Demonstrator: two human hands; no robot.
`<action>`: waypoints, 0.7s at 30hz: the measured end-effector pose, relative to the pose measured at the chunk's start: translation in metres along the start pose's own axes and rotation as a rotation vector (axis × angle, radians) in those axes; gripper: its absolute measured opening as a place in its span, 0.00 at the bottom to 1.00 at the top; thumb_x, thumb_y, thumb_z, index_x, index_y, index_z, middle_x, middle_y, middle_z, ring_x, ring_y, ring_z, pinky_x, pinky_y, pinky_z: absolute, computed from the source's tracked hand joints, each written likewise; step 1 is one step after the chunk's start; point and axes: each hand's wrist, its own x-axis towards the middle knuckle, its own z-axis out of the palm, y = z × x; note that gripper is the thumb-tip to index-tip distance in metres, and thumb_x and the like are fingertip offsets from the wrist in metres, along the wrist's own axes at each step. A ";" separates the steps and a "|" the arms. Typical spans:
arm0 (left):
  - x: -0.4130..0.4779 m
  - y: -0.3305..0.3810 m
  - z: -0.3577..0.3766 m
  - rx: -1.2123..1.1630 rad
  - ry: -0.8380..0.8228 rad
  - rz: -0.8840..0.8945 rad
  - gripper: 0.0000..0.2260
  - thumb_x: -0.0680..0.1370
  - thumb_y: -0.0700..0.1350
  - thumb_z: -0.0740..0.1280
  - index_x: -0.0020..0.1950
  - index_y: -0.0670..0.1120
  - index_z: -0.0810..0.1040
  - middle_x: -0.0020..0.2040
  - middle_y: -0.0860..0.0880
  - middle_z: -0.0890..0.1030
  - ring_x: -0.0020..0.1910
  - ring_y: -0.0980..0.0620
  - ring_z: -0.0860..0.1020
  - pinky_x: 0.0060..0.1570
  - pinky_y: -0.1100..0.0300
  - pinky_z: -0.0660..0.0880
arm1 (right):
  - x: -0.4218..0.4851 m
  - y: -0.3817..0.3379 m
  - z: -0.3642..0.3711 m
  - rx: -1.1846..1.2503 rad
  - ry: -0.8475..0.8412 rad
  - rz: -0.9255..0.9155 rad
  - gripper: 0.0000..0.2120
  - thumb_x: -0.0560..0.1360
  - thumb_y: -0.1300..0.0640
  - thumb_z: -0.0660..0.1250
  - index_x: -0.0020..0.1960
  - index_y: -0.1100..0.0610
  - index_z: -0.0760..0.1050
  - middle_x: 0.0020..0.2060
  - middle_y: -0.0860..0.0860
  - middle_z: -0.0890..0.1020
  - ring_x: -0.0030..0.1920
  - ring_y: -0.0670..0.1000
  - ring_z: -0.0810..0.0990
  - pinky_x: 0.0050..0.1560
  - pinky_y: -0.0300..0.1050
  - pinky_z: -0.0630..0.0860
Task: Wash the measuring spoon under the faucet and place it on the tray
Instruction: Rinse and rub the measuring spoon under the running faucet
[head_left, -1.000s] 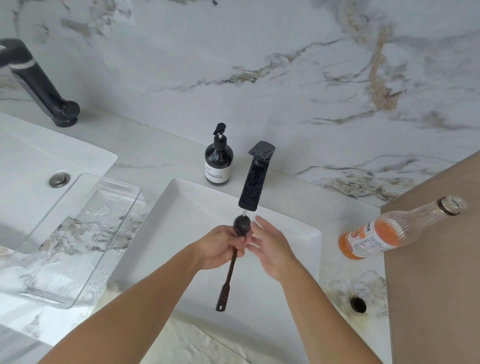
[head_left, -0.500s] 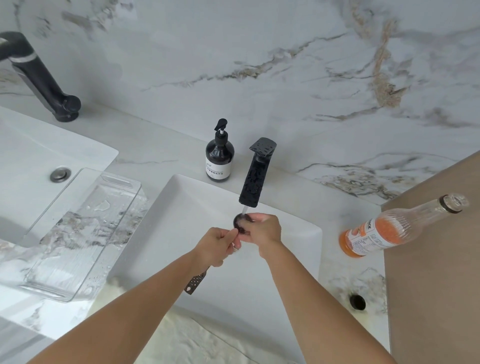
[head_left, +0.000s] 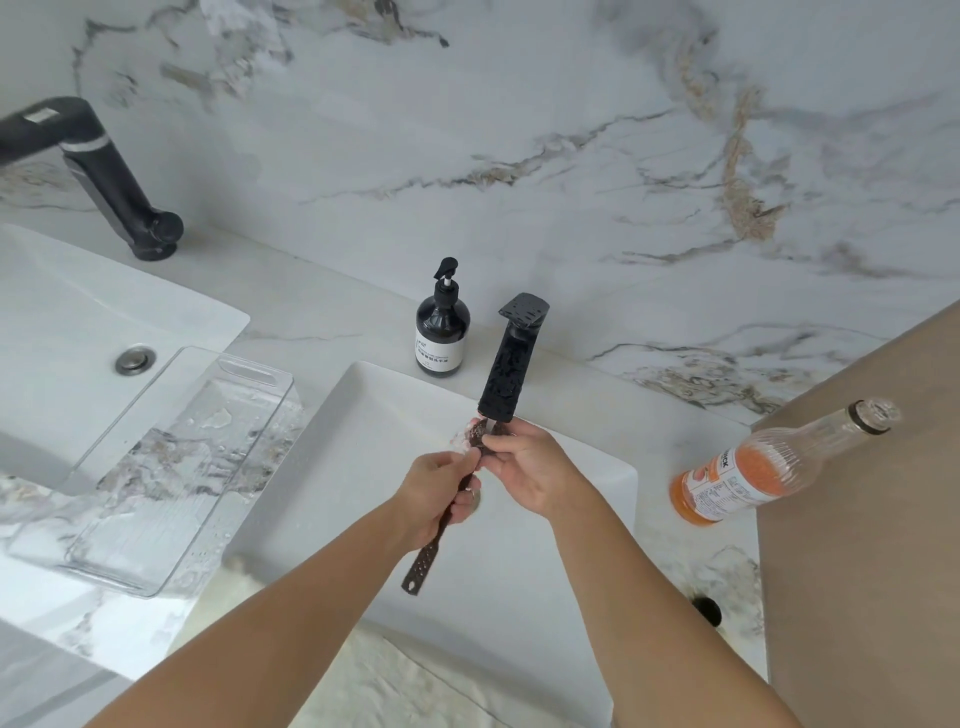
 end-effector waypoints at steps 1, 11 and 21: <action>0.001 -0.002 0.000 0.091 0.066 0.057 0.10 0.80 0.48 0.65 0.45 0.42 0.73 0.31 0.46 0.70 0.21 0.54 0.63 0.20 0.65 0.60 | -0.004 -0.002 -0.001 -0.056 0.023 0.007 0.10 0.76 0.72 0.64 0.55 0.67 0.78 0.49 0.61 0.81 0.50 0.57 0.81 0.54 0.47 0.79; -0.003 0.004 0.012 0.020 0.033 0.001 0.15 0.84 0.46 0.55 0.49 0.40 0.77 0.32 0.49 0.67 0.22 0.56 0.60 0.19 0.66 0.57 | -0.049 -0.096 0.028 -1.134 0.487 -0.703 0.23 0.74 0.69 0.56 0.67 0.59 0.73 0.62 0.57 0.81 0.61 0.54 0.77 0.62 0.41 0.71; 0.007 0.019 0.013 -0.293 -0.073 -0.153 0.15 0.84 0.44 0.54 0.52 0.41 0.78 0.37 0.50 0.79 0.28 0.54 0.67 0.27 0.65 0.69 | -0.044 -0.093 0.044 -1.582 0.231 -0.773 0.31 0.71 0.75 0.54 0.72 0.61 0.68 0.71 0.56 0.73 0.70 0.59 0.71 0.70 0.48 0.68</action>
